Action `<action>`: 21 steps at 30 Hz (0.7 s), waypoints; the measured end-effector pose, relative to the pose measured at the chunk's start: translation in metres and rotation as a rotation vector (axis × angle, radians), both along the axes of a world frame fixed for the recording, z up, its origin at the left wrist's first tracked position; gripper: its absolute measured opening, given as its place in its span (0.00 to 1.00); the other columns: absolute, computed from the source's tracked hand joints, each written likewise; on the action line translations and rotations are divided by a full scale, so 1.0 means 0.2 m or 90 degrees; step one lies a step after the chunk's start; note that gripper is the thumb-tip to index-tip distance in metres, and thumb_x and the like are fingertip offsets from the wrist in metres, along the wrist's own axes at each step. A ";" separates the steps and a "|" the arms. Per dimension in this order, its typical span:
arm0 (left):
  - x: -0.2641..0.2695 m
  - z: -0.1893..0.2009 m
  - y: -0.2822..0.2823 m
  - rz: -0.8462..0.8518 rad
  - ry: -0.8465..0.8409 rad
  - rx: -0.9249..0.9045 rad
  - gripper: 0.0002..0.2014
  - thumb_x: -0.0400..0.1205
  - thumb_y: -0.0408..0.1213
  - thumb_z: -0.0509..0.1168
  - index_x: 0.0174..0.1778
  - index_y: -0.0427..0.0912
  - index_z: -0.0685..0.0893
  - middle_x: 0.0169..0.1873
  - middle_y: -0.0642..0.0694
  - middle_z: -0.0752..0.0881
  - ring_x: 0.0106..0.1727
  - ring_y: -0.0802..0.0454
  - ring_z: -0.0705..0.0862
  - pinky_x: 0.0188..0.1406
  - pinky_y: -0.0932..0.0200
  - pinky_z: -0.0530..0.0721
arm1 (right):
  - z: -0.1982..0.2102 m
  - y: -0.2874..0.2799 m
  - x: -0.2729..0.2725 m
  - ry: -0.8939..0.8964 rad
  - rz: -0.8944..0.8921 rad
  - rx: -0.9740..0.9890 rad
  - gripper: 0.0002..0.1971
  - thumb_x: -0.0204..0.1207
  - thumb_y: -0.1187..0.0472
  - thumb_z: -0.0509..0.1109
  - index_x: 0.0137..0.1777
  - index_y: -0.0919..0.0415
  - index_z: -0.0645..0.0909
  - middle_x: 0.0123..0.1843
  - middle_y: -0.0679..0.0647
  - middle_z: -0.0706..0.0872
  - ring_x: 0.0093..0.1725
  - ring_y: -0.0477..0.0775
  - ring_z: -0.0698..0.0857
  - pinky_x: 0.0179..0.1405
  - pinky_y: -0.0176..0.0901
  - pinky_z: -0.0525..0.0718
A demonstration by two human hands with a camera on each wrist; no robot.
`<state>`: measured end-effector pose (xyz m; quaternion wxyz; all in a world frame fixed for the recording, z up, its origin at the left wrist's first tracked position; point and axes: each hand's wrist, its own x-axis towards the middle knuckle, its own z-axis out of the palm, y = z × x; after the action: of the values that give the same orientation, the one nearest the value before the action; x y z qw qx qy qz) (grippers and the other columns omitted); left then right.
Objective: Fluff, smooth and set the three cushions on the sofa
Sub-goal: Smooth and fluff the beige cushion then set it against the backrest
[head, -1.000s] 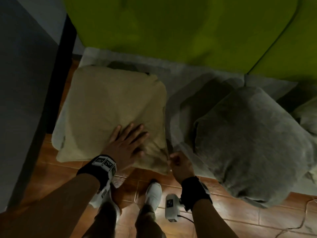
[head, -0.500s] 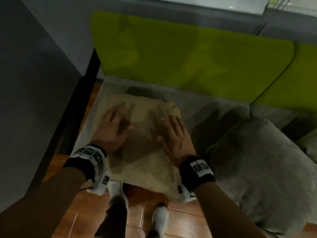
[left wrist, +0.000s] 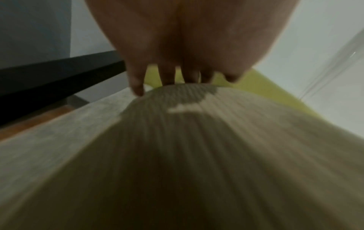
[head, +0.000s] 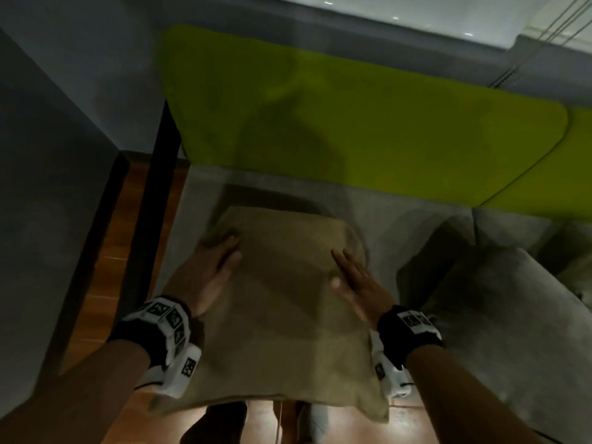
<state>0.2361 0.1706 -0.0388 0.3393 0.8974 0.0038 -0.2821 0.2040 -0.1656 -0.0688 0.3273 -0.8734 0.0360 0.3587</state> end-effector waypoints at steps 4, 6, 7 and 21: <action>0.17 0.06 0.08 0.175 -0.117 -0.025 0.11 0.89 0.40 0.60 0.63 0.43 0.83 0.52 0.40 0.86 0.56 0.38 0.85 0.52 0.52 0.77 | 0.07 -0.08 0.10 -0.054 -0.230 -0.015 0.46 0.66 0.12 0.44 0.75 0.36 0.77 0.77 0.52 0.81 0.77 0.57 0.77 0.77 0.53 0.73; 0.27 0.04 0.13 0.173 -0.079 0.002 0.11 0.88 0.36 0.62 0.63 0.40 0.84 0.49 0.41 0.85 0.53 0.39 0.85 0.50 0.50 0.78 | 0.13 -0.13 0.20 -0.153 -0.233 -0.077 0.31 0.81 0.25 0.51 0.56 0.47 0.85 0.56 0.52 0.91 0.61 0.58 0.88 0.57 0.45 0.79; 0.32 0.02 0.16 0.155 -0.046 0.018 0.11 0.87 0.36 0.63 0.63 0.40 0.84 0.51 0.40 0.85 0.54 0.38 0.85 0.51 0.49 0.79 | 0.15 -0.15 0.26 -0.191 -0.229 -0.108 0.23 0.86 0.33 0.57 0.52 0.50 0.84 0.51 0.53 0.91 0.56 0.58 0.88 0.51 0.46 0.80; 0.55 -0.11 0.22 -0.226 0.179 0.148 0.14 0.81 0.45 0.67 0.63 0.54 0.86 0.57 0.49 0.88 0.56 0.49 0.86 0.62 0.41 0.84 | 0.10 -0.17 0.59 0.085 0.040 -0.139 0.12 0.88 0.53 0.63 0.65 0.48 0.86 0.49 0.44 0.88 0.56 0.53 0.85 0.59 0.45 0.77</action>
<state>0.3470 0.2141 -0.0601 0.1753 0.8687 -0.0745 -0.4572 0.3219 -0.1997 -0.0484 0.2155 -0.8789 0.0689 0.4200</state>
